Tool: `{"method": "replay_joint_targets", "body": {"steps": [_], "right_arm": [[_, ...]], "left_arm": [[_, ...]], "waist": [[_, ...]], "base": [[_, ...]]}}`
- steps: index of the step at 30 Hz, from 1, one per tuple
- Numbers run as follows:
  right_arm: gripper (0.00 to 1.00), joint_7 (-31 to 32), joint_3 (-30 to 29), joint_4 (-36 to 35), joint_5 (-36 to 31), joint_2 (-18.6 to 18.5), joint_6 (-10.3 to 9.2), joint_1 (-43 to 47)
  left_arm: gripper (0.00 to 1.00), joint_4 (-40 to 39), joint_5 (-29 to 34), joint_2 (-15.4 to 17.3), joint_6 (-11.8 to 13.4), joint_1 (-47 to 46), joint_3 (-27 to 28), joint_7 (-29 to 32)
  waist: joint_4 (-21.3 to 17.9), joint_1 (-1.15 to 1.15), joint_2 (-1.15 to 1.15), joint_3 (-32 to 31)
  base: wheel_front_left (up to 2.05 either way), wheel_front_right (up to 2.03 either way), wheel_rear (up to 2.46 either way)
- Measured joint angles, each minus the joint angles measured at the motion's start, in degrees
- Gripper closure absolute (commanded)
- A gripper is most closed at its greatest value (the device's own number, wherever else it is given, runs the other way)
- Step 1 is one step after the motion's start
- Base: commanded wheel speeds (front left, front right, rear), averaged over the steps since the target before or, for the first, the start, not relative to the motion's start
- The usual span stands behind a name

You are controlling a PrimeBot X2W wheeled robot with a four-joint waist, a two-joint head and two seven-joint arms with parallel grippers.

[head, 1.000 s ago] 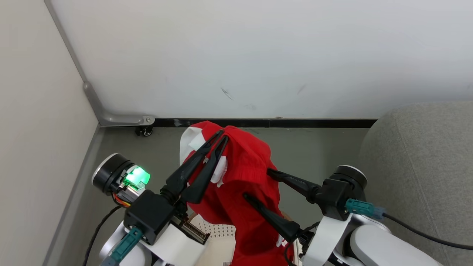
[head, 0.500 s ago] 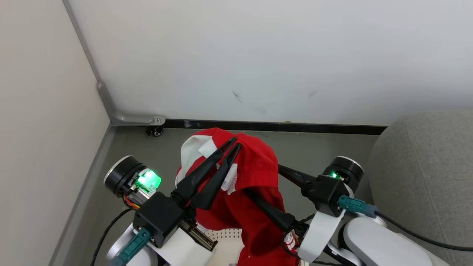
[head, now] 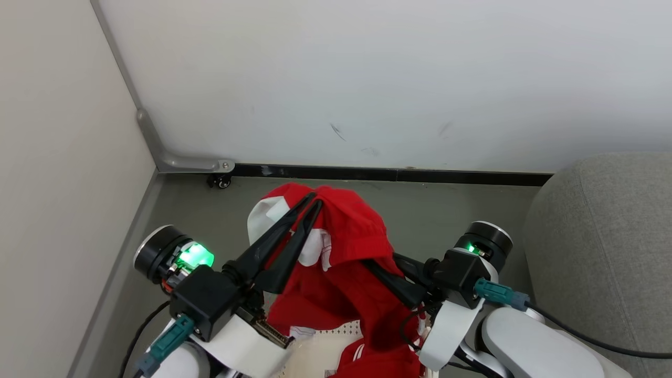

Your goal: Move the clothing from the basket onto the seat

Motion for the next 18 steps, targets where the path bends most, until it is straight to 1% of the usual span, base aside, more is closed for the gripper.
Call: {"method": "replay_joint_targets", "body": {"steps": [7, 15, 16, 17, 18], "right_arm": [[1.0, -0.5, -0.8, 0.2, 0.5, 0.0, 0.0, 0.4], [1.0, -1.6, -5.7, 0.3, 2.5, 0.3, 0.0, 2.4], [1.0, -1.6, -6.3, 0.4, 2.6, 0.3, 0.0, 2.4], [1.0, -1.6, -6.6, 0.4, 2.6, 0.3, 0.0, 2.4], [1.0, -1.6, -6.9, 0.4, 2.6, 0.3, 0.0, 2.4]], "left_arm": [[1.0, 3.8, -1.2, 1.3, 0.5, 1.5, 2.5, 0.1], [1.0, 7.0, -2.4, 1.4, 0.5, 2.9, 2.8, 0.6], [0.8, 7.2, -2.6, 1.4, 0.5, 3.1, 2.6, 0.6], [0.53, 7.5, -2.8, 1.4, 0.5, 3.4, 2.4, 0.6], [0.42, 7.7, -3.0, 1.4, 0.5, 3.6, 2.2, 0.7]], "waist": [[-0.8, 0.0, 0.0, 0.3], [-2.2, 0.0, 0.0, 0.6], [-2.4, 0.0, 0.0, 0.7], [-2.6, 0.0, 0.0, 0.7], [-2.7, 0.0, 0.0, 0.7]], "base": [[0.0, 0.0, 0.0], [0.0, 0.0, 0.0], [0.0, 0.0, 0.0], [0.0, 0.0, 0.0], [0.0, 0.0, 0.0]]}}
